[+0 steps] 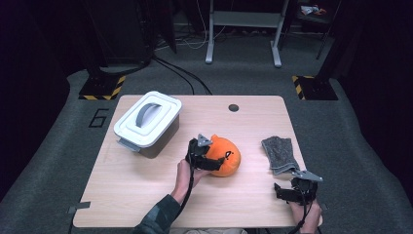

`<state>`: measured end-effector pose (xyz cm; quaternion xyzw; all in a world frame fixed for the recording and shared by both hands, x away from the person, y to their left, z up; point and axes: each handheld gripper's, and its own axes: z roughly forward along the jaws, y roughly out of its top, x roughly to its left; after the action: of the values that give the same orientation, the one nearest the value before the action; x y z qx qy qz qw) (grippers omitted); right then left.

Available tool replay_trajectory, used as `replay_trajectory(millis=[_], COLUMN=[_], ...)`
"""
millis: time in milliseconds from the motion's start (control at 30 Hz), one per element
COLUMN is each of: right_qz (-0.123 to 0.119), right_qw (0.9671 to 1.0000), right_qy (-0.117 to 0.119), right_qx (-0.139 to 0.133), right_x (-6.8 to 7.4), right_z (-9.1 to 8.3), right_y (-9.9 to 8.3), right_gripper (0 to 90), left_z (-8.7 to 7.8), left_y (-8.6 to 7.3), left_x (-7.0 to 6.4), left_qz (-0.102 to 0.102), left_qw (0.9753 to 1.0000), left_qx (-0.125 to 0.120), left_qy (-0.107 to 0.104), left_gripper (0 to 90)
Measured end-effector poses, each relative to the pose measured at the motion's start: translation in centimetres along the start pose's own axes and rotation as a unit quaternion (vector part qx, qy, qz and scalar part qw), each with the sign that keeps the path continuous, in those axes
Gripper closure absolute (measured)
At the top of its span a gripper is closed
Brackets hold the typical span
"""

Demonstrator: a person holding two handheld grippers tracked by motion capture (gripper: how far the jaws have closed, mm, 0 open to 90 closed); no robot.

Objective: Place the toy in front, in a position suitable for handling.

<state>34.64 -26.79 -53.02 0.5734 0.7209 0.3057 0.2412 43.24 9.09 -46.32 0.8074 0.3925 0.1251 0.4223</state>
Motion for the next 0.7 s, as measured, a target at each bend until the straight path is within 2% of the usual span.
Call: replay_trajectory(millis=[67, 200, 233, 333, 400, 700], right_qz=[0.000, 0.000, 0.000, 0.000, 0.000, 0.000], right_qw=[1.0000, 1.0000, 1.0000, 1.0000, 1.0000, 1.0000], right_qy=[0.000, 0.000, 0.000, 0.000, 0.000, 0.000], right_qx=[0.000, 0.000, 0.000, 0.000, 0.000, 0.000], right_x=[0.0, 0.0, 0.0, 0.0, 0.0, 0.0], right_z=[0.0, 0.0, 0.0, 0.0, 0.0, 0.0], right_y=[0.0, 0.0, 0.0, 0.0, 0.0, 0.0], right_gripper=[0.0, 0.0, 0.0, 0.0, 0.0, 0.0], left_z=[-0.5, -1.4, -1.6, -2.4, -2.8, -3.6], left_y=[0.0, -0.3, -0.4, -0.6, -0.8, -1.8], left_x=[0.3, 1.0, 1.2, 1.9, 2.6, 4.5], left_qz=[0.007, 0.006, 0.009, 0.010, 0.016, 0.021], left_qw=[0.9999, 0.9997, 0.9996, 0.9995, 0.9991, 0.9990], left_qx=[-0.009, -0.022, -0.024, -0.030, -0.032, -0.021], left_qy=[0.001, -0.013, -0.006, -0.010, -0.021, -0.033], left_gripper=[15.4, 16.3, 16.0, 17.5, 18.3, 25.0])
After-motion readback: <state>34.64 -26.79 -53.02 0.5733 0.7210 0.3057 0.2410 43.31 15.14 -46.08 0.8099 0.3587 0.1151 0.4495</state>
